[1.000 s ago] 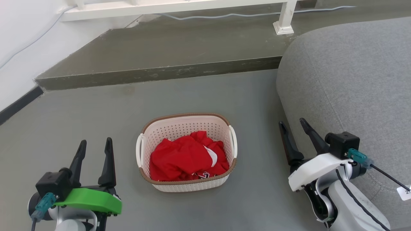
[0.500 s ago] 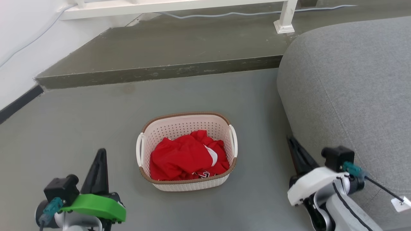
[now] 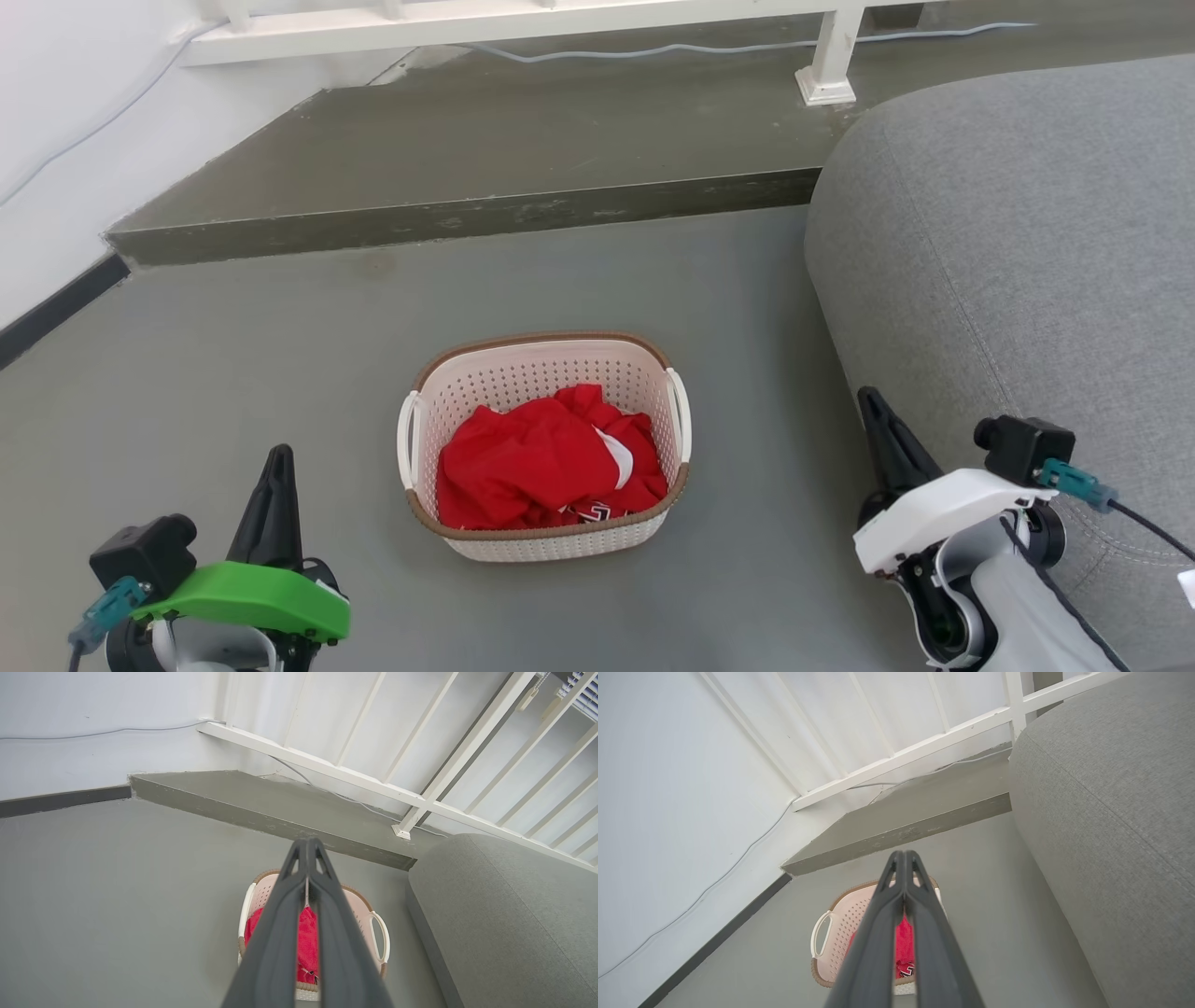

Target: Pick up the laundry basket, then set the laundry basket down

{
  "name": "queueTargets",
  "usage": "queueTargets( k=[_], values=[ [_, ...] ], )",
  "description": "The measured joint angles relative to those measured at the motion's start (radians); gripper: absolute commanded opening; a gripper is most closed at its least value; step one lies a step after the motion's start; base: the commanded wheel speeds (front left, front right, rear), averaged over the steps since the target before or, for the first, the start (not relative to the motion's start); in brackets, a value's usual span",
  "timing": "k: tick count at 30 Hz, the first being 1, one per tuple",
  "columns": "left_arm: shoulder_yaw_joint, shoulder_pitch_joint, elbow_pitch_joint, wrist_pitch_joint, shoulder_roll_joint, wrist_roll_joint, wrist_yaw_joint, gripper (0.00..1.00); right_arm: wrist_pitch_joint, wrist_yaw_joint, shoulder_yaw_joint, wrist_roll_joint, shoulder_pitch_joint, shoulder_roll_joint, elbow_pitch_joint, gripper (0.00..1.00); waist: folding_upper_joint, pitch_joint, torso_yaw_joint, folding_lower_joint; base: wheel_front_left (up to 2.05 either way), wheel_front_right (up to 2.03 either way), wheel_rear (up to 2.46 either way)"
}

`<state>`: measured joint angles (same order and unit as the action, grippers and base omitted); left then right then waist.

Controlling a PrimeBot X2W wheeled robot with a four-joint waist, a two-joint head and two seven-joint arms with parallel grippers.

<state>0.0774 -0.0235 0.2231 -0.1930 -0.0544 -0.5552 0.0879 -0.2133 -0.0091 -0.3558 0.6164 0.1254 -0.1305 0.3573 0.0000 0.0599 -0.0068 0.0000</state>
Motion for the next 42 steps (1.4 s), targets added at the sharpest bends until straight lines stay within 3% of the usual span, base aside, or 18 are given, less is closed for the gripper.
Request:
queueTargets(
  k=[42],
  values=[
    [-0.077,-0.005,0.027,0.149,0.007,-0.486,0.013,0.0,0.144,0.062,0.217,0.474,-0.013,0.031,-0.033,0.0,0.0,-0.027,0.004,0.0,0.0,0.0,0.0]
  ],
)
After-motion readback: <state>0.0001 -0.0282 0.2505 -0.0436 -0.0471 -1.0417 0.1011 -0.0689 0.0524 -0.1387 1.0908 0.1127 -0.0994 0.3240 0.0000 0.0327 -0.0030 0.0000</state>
